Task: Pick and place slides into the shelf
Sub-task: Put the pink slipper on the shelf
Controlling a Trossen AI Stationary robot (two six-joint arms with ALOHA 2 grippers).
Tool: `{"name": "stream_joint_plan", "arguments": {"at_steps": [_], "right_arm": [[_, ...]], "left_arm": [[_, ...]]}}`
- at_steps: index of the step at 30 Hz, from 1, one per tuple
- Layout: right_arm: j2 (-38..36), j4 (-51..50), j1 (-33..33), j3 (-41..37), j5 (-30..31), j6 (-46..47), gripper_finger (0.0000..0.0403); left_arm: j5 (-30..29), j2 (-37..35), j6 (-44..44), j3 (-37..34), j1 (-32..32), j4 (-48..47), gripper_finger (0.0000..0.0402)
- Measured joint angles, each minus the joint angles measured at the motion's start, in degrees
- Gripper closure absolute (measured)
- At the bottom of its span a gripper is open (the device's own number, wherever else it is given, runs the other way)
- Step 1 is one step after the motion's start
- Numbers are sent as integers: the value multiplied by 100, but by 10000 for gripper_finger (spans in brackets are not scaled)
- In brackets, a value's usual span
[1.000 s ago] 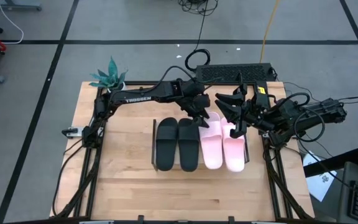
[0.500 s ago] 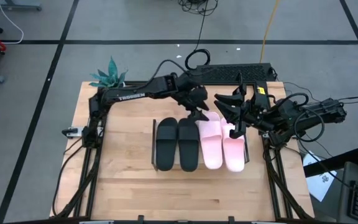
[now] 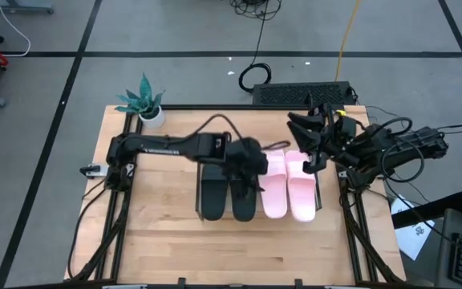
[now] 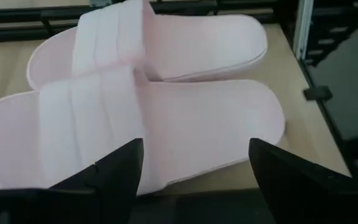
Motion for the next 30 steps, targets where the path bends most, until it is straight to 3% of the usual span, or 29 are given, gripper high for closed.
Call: {"name": "stream_joint_plan", "arguments": {"at_steps": [11,16,30], "right_arm": [[-391,257,0,1,1,-504,310],[-433,211,0,1,-5,-410,310],[-604,60,13,1,-314,-328,310]], "left_arm": [[-497,6,-1177,0,-558,1045,110],[-743,322,-1554,0,-673,1515,110],[-1208,907,-2196,-4,-647,1845,110]]}}
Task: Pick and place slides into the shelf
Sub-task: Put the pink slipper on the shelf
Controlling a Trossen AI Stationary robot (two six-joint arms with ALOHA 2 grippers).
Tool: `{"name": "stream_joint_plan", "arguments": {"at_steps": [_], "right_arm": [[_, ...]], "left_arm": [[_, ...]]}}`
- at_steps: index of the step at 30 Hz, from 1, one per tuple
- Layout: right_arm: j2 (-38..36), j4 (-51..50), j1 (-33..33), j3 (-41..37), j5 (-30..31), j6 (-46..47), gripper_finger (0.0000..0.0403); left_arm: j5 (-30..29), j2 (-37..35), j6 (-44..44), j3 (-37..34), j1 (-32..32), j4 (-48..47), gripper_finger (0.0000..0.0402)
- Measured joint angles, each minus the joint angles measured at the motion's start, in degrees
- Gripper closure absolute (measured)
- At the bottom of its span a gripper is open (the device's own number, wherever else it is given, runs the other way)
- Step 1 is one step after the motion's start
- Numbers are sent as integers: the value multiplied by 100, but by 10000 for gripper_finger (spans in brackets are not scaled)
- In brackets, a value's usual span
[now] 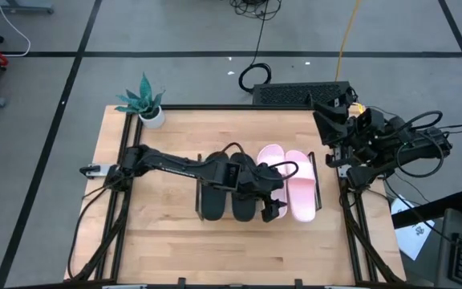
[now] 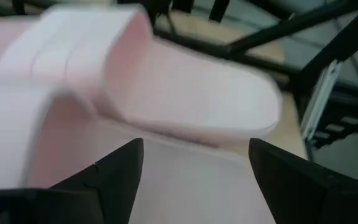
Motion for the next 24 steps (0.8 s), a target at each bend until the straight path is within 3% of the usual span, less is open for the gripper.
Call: {"name": "stream_joint_plan", "arguments": {"at_steps": [10,24], "right_arm": [[13,-179,0,0,-2,145,310],[23,-249,0,0,-2,275,310]], "left_arm": [[310,292,-118,15,76,23,110],[402,346,-198,37,68,-774,110]]}}
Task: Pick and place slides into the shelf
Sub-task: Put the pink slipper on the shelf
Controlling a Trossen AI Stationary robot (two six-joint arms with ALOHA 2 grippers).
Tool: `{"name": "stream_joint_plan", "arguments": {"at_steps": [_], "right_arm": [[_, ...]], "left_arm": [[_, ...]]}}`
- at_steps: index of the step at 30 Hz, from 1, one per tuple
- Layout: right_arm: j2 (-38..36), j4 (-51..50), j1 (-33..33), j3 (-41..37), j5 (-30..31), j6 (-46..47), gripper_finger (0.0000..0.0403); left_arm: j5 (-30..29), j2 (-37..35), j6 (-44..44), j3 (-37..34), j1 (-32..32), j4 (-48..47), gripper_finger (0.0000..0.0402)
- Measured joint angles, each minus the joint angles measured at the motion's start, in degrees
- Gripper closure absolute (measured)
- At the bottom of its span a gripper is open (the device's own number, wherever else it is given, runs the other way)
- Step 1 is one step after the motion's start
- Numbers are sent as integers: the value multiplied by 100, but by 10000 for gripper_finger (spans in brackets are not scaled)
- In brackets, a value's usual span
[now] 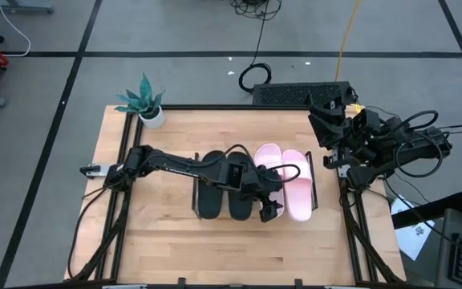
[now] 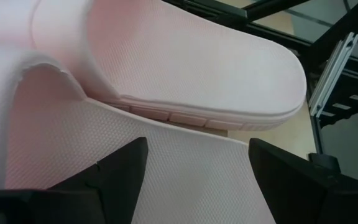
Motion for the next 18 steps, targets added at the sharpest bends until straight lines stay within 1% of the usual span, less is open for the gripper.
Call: {"name": "stream_joint_plan", "arguments": {"at_steps": [9,12,18], "right_arm": [[9,-79,0,0,0,2,310],[9,-82,0,0,0,2,310],[9,-85,0,0,-2,2,310]], "left_arm": [[78,64,-203,-13,13,-167,110],[199,110,-336,-6,13,-188,110],[280,146,-464,-2,7,-115,110]]}}
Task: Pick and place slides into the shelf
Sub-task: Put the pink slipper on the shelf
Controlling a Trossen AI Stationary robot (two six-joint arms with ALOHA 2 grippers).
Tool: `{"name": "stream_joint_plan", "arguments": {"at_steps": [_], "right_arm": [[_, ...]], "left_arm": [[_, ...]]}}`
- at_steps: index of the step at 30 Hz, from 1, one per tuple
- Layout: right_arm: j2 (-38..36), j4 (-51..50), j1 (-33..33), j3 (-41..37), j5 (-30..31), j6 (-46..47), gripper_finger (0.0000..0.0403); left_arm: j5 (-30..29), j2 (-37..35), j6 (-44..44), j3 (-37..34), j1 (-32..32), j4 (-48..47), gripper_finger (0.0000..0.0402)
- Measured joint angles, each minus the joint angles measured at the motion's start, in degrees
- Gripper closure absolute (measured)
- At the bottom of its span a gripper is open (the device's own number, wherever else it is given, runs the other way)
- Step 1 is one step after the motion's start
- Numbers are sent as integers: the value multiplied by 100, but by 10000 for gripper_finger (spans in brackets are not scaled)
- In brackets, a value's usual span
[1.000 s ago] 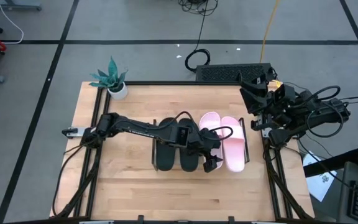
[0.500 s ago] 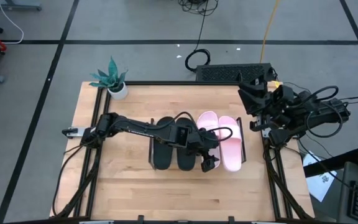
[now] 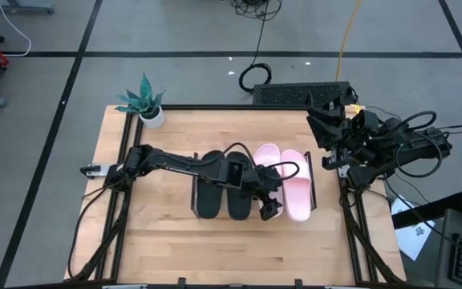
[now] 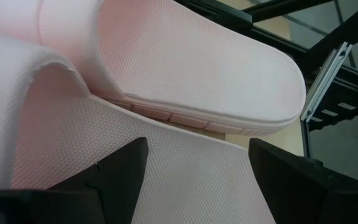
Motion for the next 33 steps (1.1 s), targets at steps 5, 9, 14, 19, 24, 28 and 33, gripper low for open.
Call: {"name": "stream_joint_plan", "arguments": {"at_steps": [5,9,14,19,24,28,33], "right_arm": [[0,-23,0,0,0,156,310],[0,-43,0,0,0,164,310],[-2,-36,0,0,0,168,310],[-4,7,0,0,-2,168,310],[-4,60,0,0,-4,159,310],[-4,232,0,0,-26,153,310],[0,345,2,0,-162,151,310]], "left_arm": [[-28,-122,15,61,2,104,110],[-147,-83,124,487,-7,-259,110],[-199,-53,137,1212,-13,-1046,110],[-414,-72,195,2021,-48,-1584,110],[-642,-346,330,2048,-31,-1558,110],[-1634,-664,1030,2087,114,-1663,110],[-1690,-632,1588,2090,684,-1585,110]]}}
